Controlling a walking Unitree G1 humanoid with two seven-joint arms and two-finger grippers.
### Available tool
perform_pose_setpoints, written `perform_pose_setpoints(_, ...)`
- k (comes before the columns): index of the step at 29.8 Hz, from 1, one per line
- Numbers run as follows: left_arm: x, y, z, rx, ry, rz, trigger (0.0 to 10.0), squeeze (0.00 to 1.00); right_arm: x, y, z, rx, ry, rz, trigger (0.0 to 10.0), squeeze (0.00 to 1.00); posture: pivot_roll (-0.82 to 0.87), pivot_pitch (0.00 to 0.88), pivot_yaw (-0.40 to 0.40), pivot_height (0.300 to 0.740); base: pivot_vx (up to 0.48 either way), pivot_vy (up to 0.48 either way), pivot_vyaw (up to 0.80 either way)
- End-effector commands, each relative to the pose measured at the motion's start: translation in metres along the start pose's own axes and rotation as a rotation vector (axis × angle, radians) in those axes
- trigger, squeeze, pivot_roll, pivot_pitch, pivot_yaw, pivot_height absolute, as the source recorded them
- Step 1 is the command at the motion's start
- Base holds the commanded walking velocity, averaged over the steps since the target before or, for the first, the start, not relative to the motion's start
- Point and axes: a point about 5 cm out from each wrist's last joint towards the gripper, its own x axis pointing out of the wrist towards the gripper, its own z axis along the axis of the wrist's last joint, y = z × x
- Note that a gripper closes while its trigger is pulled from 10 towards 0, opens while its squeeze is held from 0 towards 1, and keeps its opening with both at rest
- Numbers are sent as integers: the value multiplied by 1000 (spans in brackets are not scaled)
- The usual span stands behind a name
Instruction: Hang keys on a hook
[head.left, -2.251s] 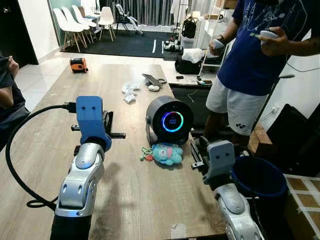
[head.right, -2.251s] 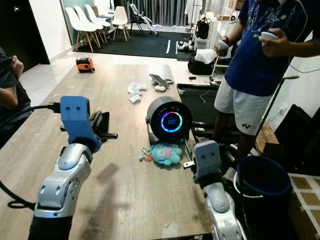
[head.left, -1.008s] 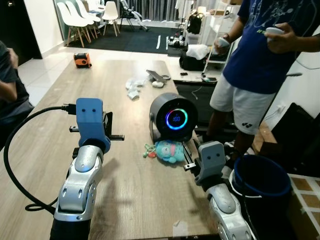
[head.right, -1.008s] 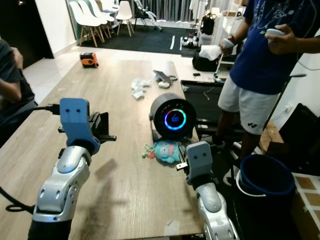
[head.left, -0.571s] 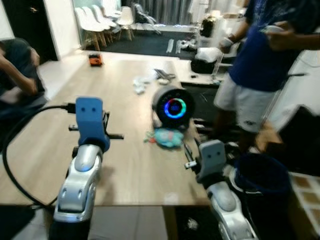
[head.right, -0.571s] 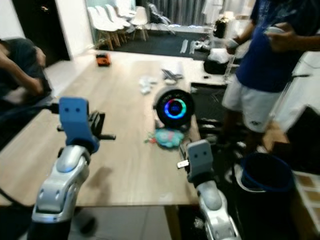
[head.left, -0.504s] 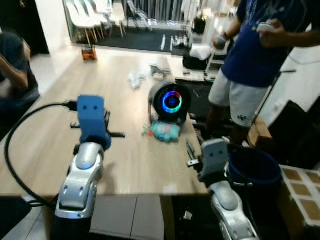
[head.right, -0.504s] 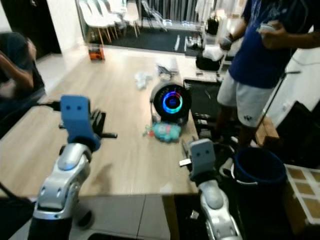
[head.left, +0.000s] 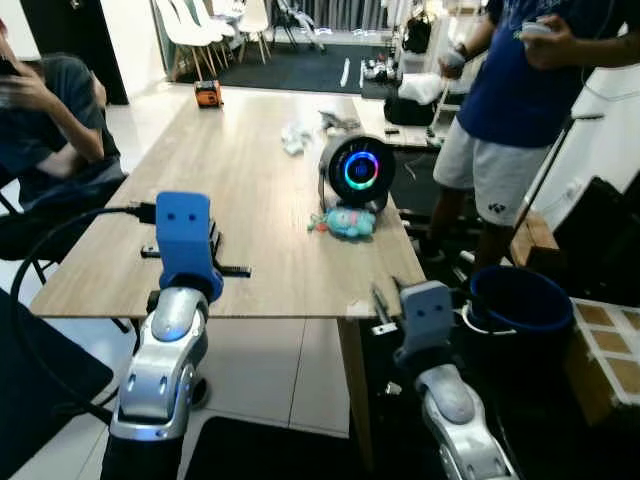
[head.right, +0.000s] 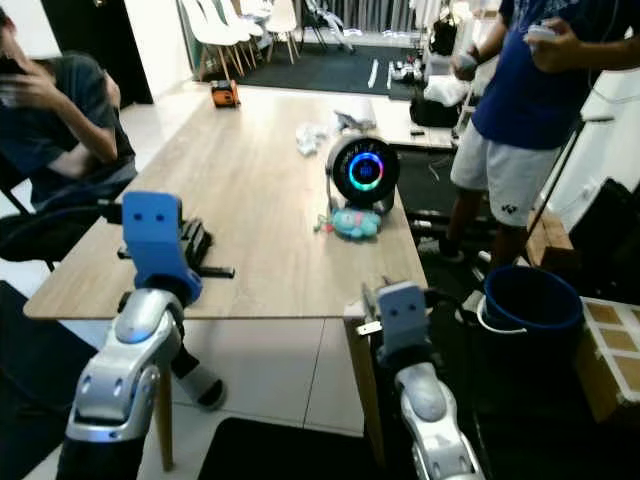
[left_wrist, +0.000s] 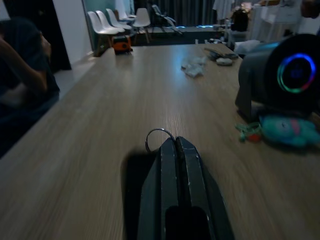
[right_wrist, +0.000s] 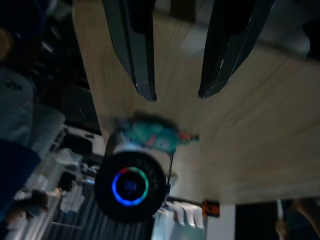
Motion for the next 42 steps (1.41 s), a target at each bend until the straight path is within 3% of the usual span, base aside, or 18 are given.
perform_pose_setpoints(1, 0, 3, -1, 15, 3, 8, 10000, 0, -1, 5, -1, 4, 1, 17, 10000, 0, 82, 115, -6, 740, -322, 0, 0)
perform_pose_setpoints(42, -1, 4, -2, 23, 9, 8, 10000, 0, -3, 8, -2, 12, 3, 22, 10000, 0, 88, 126, -1, 740, -325, 0, 666)
